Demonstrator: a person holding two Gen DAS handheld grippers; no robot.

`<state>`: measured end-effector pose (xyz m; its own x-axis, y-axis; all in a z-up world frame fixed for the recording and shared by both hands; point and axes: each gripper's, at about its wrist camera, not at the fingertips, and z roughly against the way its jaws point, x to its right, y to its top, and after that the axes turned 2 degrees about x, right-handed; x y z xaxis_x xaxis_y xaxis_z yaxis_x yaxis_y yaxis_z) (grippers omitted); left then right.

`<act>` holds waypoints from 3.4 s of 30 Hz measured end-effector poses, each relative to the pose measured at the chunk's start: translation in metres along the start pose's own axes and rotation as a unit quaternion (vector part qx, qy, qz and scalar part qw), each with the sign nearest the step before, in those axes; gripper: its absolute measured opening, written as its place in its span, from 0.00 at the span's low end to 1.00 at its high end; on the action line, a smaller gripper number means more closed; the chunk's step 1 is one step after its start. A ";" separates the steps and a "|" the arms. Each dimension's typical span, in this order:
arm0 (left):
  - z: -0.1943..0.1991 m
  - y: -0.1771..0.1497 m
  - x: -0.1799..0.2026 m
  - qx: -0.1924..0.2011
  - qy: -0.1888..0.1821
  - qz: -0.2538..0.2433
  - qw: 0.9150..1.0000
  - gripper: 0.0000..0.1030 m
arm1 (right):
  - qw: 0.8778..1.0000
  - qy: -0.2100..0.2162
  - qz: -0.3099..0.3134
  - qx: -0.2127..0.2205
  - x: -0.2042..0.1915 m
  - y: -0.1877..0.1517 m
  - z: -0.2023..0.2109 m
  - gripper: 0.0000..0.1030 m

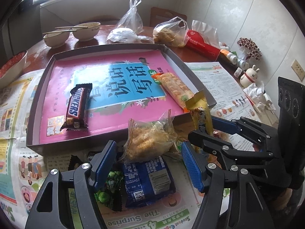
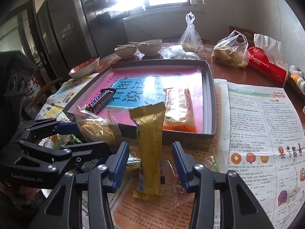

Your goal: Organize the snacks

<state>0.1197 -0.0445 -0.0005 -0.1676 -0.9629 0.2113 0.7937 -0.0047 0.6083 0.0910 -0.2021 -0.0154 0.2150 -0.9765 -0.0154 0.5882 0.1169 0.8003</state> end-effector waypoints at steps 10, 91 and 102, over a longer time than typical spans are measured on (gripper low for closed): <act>-0.009 0.001 -0.002 -0.010 -0.007 0.021 1.000 0.69 | 1.000 0.018 -0.013 -0.001 0.007 0.001 -0.006 0.21; 0.067 0.027 -0.100 0.108 0.069 0.161 0.979 0.44 | 0.991 0.058 -0.027 0.119 -0.008 0.053 0.052 0.15; 0.046 0.034 -0.113 0.095 0.082 0.168 0.978 0.44 | 0.991 0.064 -0.026 0.115 -0.016 0.064 0.036 0.15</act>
<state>0.1393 0.0762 0.0315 0.1928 -0.9317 0.3078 0.6622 0.3550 0.6599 0.0968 -0.1861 0.0577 0.2953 -0.9472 -0.1247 0.4104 0.0079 0.9119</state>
